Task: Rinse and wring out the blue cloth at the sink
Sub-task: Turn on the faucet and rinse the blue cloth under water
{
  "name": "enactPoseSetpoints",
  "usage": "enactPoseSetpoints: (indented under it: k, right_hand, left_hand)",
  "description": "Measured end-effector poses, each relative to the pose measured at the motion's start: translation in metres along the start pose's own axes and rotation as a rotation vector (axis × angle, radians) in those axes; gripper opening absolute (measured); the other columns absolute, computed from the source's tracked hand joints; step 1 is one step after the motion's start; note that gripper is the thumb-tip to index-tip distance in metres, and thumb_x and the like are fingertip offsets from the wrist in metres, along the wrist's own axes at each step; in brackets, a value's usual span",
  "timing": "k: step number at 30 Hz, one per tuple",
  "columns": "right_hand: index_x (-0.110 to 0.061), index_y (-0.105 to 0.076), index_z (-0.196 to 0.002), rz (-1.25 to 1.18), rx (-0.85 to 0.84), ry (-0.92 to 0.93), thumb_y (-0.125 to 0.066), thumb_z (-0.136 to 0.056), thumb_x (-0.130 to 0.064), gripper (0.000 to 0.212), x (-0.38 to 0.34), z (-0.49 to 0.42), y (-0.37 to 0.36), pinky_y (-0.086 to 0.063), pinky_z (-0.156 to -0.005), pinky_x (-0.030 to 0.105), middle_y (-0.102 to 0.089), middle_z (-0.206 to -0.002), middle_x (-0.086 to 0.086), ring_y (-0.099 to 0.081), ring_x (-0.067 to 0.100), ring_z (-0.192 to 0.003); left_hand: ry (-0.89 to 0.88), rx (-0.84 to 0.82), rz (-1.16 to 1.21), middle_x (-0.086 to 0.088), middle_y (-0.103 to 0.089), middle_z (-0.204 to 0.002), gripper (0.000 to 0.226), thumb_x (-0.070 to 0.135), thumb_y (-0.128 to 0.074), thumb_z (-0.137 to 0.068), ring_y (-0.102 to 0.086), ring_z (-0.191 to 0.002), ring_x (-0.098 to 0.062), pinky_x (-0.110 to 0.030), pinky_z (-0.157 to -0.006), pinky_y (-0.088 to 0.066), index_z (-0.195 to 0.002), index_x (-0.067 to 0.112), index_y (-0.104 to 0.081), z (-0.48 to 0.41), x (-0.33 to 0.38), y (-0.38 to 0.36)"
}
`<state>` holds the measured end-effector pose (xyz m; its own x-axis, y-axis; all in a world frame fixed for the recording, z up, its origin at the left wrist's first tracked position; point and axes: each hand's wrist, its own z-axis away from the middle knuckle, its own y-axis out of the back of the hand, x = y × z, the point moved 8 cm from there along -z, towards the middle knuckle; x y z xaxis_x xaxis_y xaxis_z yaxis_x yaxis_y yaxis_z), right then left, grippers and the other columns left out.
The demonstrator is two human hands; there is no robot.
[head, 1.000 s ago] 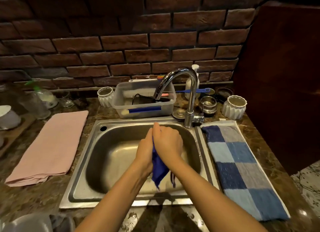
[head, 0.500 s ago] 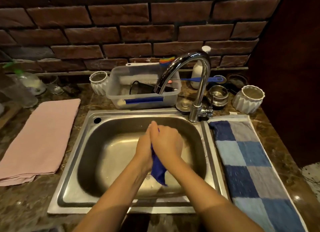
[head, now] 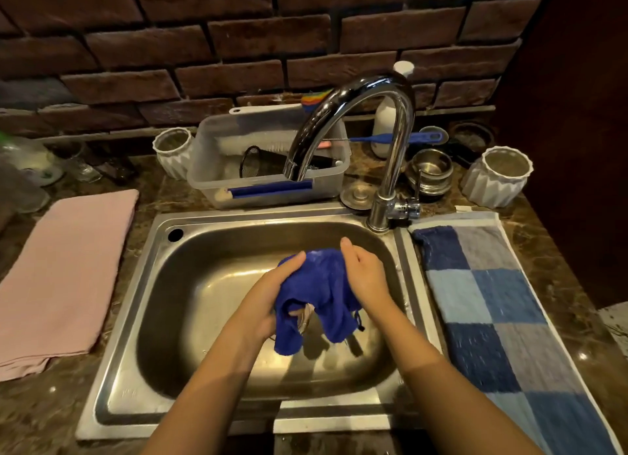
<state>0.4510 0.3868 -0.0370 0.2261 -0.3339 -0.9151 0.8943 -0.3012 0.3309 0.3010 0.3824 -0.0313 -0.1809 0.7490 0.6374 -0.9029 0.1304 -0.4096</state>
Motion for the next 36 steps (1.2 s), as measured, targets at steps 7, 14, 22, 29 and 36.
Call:
enactPoseSetpoints:
  k: [7, 14, 22, 29, 36]
  right_hand:
    - [-0.016, -0.058, -0.082, 0.025, 0.119, -0.056, -0.041, -0.097, -0.027, 0.025, 0.014, -0.028, 0.060, -0.045, -0.066, 0.022, -0.064, -0.074, 0.000, -0.057, 0.012, -0.068]
    - [-0.003, -0.050, -0.100, 0.148, 0.606, 0.007, -0.046, -0.093, -0.026, 0.024, 0.002, -0.071, 0.133, -0.040, -0.073, 0.033, -0.058, -0.105, 0.020, -0.055, 0.032, -0.095]
    - [0.004, -0.055, -0.117, 0.424, 0.226, -0.134, -0.026, -0.097, -0.048, 0.063, 0.011, -0.123, 0.113, -0.042, -0.091, 0.042, -0.057, -0.124, 0.025, -0.052, 0.039, -0.114]
    - [0.003, -0.061, -0.109, 0.356, 0.351, -0.188, -0.029, -0.099, -0.034, 0.050, 0.014, -0.125, 0.114, -0.042, -0.091, 0.042, -0.060, -0.118, 0.026, -0.055, 0.040, -0.108]
    - [0.004, -0.061, -0.110, 0.357, 0.432, -0.250, -0.031, -0.099, -0.033, 0.049, 0.013, -0.122, 0.114, -0.043, -0.090, 0.042, -0.060, -0.119, 0.026, -0.055, 0.040, -0.111]
  left_hand:
    - [-0.020, 0.059, -0.224, -0.015, -0.070, -0.098, 0.028, 0.006, -0.064, -0.082, -0.065, -0.086, -0.026, -0.038, -0.080, -0.053, -0.110, 0.008, -0.060, -0.025, 0.007, 0.031]
    - [-0.021, -0.015, 0.004, -0.009, -0.071, -0.081, 0.030, 0.015, -0.066, -0.076, -0.068, -0.071, -0.019, -0.027, -0.062, -0.056, -0.104, 0.009, -0.060, -0.040, -0.001, 0.024]
    - [-0.142, -0.010, 0.110, -0.009, -0.074, -0.086, 0.022, 0.018, -0.058, -0.087, -0.070, -0.076, -0.019, -0.027, -0.066, -0.058, -0.107, 0.010, -0.062, -0.046, 0.012, 0.010]
    - [-0.157, 0.032, 0.100, -0.004, -0.073, -0.081, 0.022, 0.033, -0.050, -0.092, -0.065, -0.078, -0.019, -0.030, -0.074, -0.048, -0.100, 0.016, -0.061, -0.052, 0.012, 0.003]
    - [-0.171, 0.027, 0.138, -0.002, -0.074, -0.085, 0.023, 0.033, -0.048, -0.094, -0.068, -0.076, -0.016, -0.030, -0.075, -0.047, -0.105, 0.018, -0.060, -0.052, 0.012, 0.004]
